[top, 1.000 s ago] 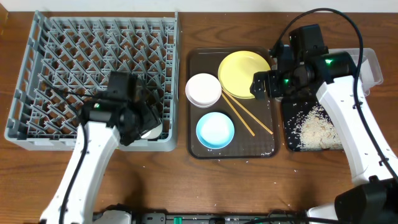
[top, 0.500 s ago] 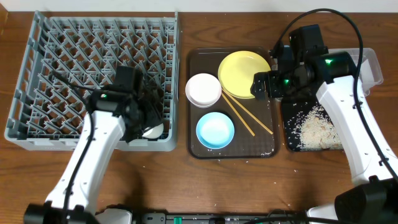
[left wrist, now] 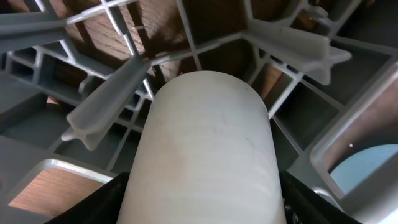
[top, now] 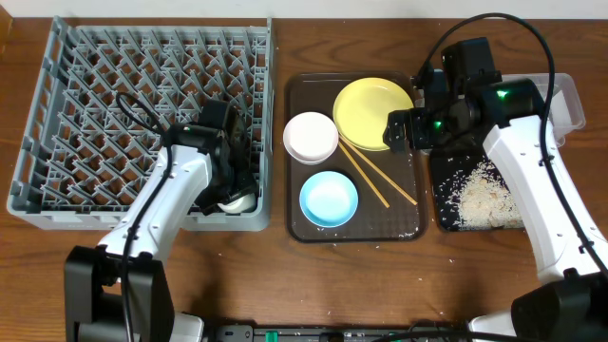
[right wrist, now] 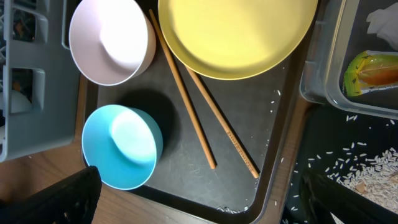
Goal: Sort waste into correct bins and load items into the dishwasher
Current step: 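Lower the white cup into the dish rack with the left gripper, then open the left gripper and withdraw it toward the blue bowl, then lower the left gripper onto the blue bowl rim and grasp it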
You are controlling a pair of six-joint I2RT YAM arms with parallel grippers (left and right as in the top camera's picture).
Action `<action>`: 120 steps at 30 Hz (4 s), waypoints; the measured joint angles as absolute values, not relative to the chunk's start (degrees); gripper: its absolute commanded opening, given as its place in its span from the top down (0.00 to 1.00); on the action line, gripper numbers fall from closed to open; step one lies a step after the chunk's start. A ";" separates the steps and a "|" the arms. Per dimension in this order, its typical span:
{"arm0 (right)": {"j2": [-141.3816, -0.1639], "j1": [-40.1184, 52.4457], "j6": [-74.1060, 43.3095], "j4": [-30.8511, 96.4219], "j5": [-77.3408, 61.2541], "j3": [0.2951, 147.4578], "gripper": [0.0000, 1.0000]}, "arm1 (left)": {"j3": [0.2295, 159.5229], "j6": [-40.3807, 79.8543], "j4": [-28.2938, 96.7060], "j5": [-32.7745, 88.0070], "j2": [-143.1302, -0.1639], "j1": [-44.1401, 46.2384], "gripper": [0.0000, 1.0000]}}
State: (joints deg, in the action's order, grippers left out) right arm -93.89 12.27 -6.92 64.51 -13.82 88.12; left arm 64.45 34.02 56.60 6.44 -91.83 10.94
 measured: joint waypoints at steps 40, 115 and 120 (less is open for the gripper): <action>-93.89 15.68 -6.39 62.59 -13.47 88.12 0.01 | 86.35 31.46 70.91 5.89 -79.90 14.83 0.16; -93.89 8.60 -15.07 61.91 -11.49 88.12 0.01 | 82.65 21.17 57.14 2.61 -103.53 38.02 0.43; -93.89 8.60 -15.07 61.95 -11.27 88.12 0.01 | 79.83 21.19 53.45 1.91 -103.53 37.98 0.45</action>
